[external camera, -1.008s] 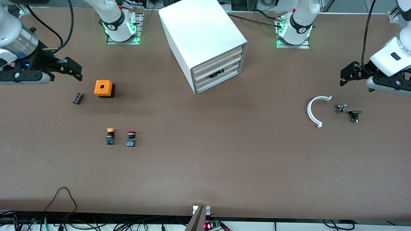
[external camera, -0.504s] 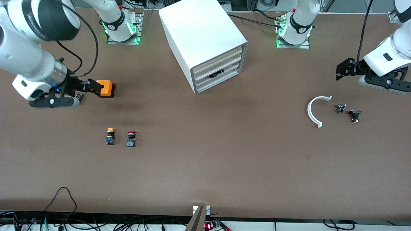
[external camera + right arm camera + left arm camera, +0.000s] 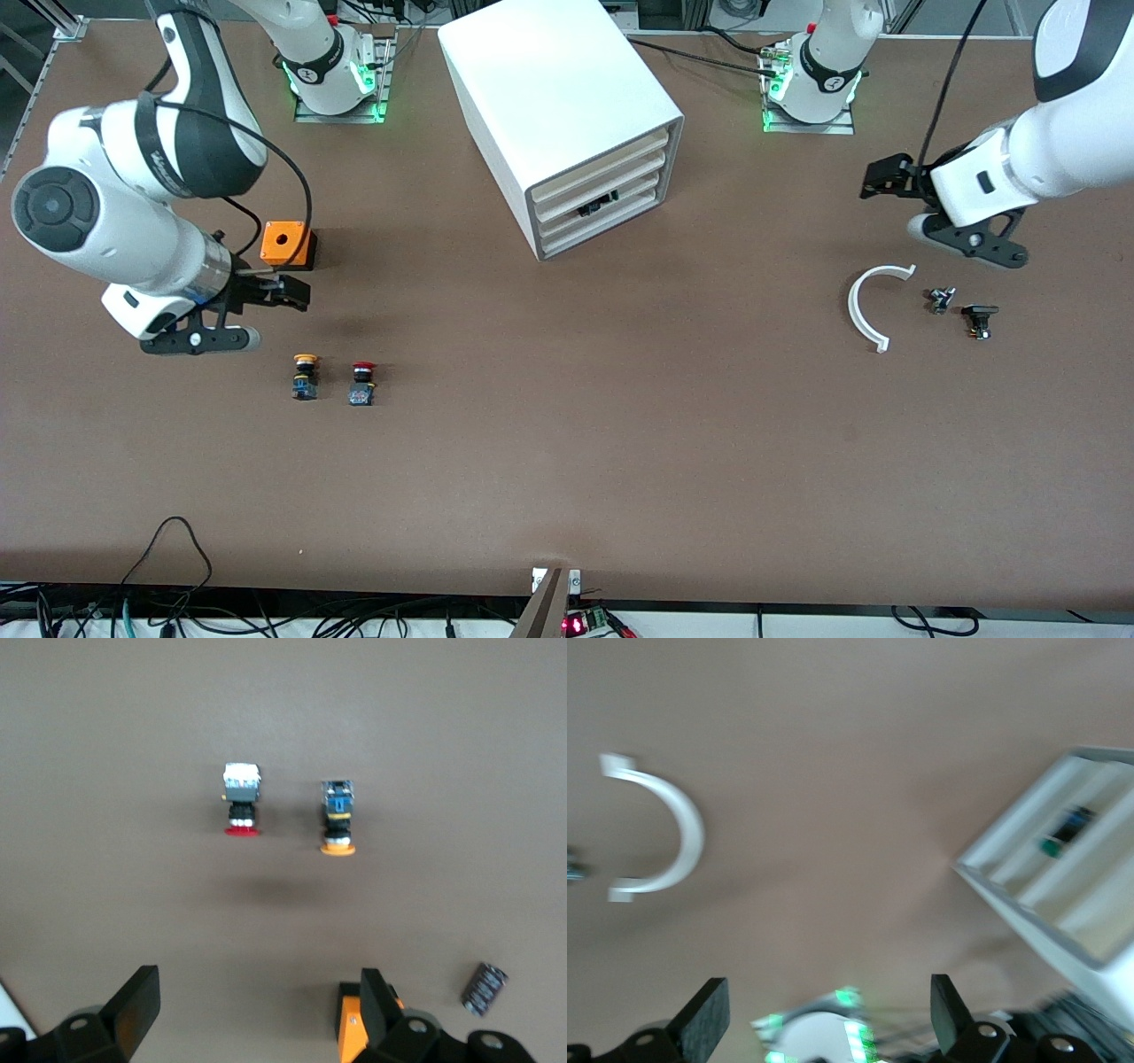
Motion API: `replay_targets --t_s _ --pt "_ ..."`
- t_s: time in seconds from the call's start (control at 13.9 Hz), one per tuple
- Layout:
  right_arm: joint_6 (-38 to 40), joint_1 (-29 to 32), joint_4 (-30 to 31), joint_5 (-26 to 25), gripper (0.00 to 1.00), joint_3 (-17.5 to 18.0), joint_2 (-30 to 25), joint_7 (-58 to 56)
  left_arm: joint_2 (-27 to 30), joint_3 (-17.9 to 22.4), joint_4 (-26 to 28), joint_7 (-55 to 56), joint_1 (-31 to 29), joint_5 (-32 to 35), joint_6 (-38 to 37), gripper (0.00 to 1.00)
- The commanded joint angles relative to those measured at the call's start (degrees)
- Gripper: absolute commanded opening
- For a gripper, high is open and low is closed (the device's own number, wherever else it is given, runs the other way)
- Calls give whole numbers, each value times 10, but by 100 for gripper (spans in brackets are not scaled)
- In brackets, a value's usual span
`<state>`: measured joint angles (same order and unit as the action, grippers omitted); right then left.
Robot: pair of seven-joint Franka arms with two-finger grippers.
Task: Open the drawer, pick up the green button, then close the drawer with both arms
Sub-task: 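Reach the left gripper toward the cabinet drawer while the right gripper moves over buttons, then grasp the white cabinet drawer front with the left gripper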
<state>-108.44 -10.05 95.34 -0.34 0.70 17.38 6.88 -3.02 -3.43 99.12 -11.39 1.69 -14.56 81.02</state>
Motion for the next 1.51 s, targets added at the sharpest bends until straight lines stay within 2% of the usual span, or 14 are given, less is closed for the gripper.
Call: replay_targets --t_s 0.0,0.07,0.36,0.58,0.65,0.79,1.01,1.22,1.44 --pt "-22 -16 -16 8 100 -2 23 4 -48 1 -2 -54 -8 -104 -24 100" --pt "-20 -39 -49 9 100 -2 24 22 -76 1 17 -110 -16 -207 -1 100" --pt "-19 -74 -98 8 100 -2 42 90 -73 -3 124 -196 -6 -341 118 100" --pt "-21 -98 -131 8 99 -2 59 144 -74 -26 228 -271 -6 -452 199 100" --pt "-20 -107 -146 8 100 -2 66 167 -76 -45 253 -292 -6 -485 221 100" --pt "-20 -122 -169 8 100 -2 80 218 -87 -63 287 -332 -6 -523 246 99" --pt "-20 -146 -203 8 100 -2 100 296 -144 -68 329 -487 -6 -619 250 98" --pt "-23 -167 -231 12 100 -2 119 368 -203 -70 334 -573 -6 -655 246 95" --pt "-23 -184 -252 12 100 -2 133 429 -214 -90 370 -614 -6 -687 245 79"
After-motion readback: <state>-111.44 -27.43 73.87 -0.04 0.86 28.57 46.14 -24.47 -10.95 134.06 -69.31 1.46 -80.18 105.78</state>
